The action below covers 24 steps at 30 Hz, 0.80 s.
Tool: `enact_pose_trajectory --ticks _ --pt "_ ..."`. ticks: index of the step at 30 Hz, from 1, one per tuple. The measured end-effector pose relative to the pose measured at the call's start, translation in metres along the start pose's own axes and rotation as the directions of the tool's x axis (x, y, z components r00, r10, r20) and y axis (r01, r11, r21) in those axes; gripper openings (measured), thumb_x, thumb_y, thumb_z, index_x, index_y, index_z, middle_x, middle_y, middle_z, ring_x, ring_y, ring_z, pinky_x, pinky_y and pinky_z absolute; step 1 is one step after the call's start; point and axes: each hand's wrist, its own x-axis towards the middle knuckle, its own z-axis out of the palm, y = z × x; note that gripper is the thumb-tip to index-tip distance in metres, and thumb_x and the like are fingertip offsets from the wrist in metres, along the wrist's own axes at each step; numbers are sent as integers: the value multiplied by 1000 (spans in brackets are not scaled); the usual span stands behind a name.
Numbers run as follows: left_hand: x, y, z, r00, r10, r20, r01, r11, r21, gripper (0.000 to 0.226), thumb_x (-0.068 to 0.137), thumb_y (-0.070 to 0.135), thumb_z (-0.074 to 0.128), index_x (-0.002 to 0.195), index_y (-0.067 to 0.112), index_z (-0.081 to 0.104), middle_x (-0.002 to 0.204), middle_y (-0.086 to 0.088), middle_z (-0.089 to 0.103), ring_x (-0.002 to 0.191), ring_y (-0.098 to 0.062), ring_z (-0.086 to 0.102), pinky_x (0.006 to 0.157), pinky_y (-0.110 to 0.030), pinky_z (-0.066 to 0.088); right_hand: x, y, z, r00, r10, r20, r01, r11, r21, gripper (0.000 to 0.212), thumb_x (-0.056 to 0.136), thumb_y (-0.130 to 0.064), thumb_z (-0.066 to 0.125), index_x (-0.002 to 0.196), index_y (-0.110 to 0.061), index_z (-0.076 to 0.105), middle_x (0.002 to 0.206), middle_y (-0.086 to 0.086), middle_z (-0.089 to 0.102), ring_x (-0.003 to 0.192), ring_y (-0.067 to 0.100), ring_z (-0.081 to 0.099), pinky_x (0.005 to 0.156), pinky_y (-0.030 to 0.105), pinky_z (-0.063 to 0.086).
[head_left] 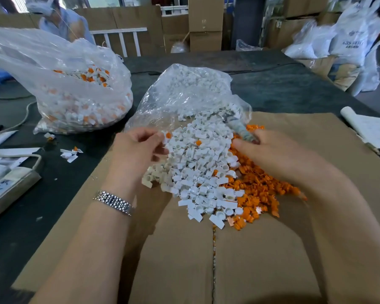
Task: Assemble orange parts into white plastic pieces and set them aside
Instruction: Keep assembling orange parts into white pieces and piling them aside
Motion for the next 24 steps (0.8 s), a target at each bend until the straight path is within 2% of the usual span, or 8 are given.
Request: enact_pose_trajectory --ticks 4,7,9,12,14,16,19,24 --pt "2 -8 -45 957 156 -244 -9 858 514 13 97 23 67 90 23 79 70 0 75 69 -16 71 61 -29 49 12 29 -1 983 111 -144 -133 980 -150 26 95 -38 55 97 -12 61 85 6 61 80 25 60 70 37 48" --pt "-5 -16 -70 924 197 -328 96 709 698 20 96 19 65 110 20 78 95 -9 77 75 -22 61 67 -31 43 10 42 8 954 236 -186 -277 931 -239 40 93 -47 56 114 -14 60 109 12 60 109 37 57 96 49 45" --pt "-11 -19 -70 953 181 -244 47 705 707 24 93 15 65 113 20 77 105 -7 74 79 -19 57 72 -31 43 7 46 15 942 271 -200 -320 902 -289 52 93 -54 55 127 -15 56 126 16 57 122 39 50 102 54 36" --pt "-24 -18 -54 995 95 17 -85 774 628 19 89 17 72 105 24 77 98 4 70 80 -12 61 70 -28 45 8 49 24 944 257 -206 -317 880 -354 64 93 -61 51 134 -12 50 138 19 51 132 40 42 107 59 30" --pt "-31 -22 -42 990 61 128 -132 721 680 20 90 22 74 110 23 76 100 5 66 88 -14 62 73 -28 43 9 48 28 945 239 -225 -310 873 -377 68 93 -64 49 132 -9 49 139 21 49 132 41 41 107 59 30" --pt "-34 -25 -33 986 67 150 -159 617 770 19 95 27 70 113 22 74 109 0 61 100 -18 62 79 -27 40 10 46 30 946 227 -231 -303 871 -386 71 93 -68 44 134 -9 48 141 21 46 133 40 38 107 60 30" --pt "-34 -25 -26 986 86 143 -166 592 788 16 96 26 69 108 17 75 111 -6 59 98 -21 59 81 -27 39 11 45 30 958 216 -188 -270 897 -349 72 93 -69 41 136 -11 47 148 20 39 137 40 32 107 60 30" --pt "-37 -18 -21 982 127 138 -184 512 839 10 92 26 73 95 19 66 100 0 59 76 -8 48 56 -17 27 4 40 25 977 148 -156 -190 935 -301 65 91 -59 58 138 -16 45 149 15 39 140 36 31 109 57 30"
